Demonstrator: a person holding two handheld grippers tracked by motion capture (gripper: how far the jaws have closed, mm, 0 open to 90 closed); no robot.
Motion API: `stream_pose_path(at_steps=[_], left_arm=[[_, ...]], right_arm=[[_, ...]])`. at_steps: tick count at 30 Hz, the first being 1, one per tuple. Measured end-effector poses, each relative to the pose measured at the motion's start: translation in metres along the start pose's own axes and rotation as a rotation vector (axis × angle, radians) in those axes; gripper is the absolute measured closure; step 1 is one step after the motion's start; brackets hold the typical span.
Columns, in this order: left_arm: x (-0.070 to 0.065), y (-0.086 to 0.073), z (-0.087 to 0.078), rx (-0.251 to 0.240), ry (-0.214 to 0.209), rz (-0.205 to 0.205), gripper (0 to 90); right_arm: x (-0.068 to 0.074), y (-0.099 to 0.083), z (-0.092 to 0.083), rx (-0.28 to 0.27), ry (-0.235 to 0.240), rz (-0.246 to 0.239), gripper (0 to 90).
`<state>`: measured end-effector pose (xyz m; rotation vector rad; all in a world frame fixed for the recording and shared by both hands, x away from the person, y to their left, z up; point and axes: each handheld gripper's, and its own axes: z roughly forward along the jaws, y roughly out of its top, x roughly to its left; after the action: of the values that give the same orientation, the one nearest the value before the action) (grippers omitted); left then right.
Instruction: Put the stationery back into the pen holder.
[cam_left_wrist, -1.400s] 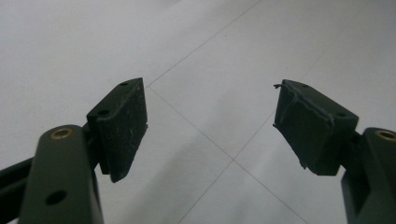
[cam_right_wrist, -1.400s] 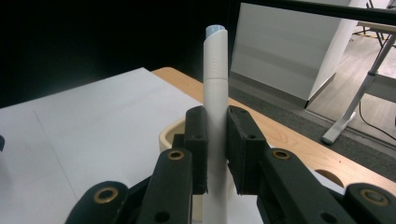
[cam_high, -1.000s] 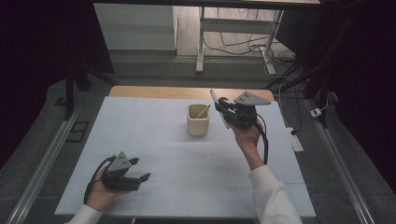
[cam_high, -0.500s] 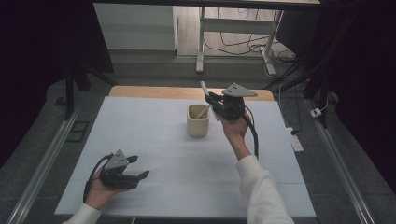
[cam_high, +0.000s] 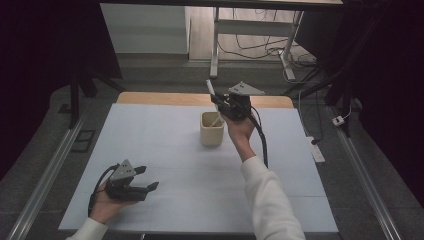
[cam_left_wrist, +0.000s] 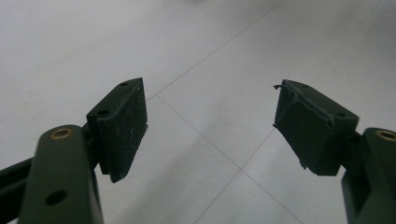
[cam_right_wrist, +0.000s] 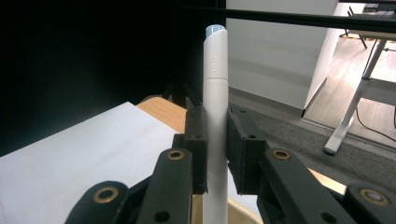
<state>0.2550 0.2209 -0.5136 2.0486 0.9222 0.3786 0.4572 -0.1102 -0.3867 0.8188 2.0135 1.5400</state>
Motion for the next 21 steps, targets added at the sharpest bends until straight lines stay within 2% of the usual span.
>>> stream_pose_path(at_steps=[21], left_arm=[[0.001,-0.001,0.002,0.008,-0.005,0.005,25.4]], right_arm=[[-0.002,-0.016,0.035,0.003,0.018,0.042,77.6]])
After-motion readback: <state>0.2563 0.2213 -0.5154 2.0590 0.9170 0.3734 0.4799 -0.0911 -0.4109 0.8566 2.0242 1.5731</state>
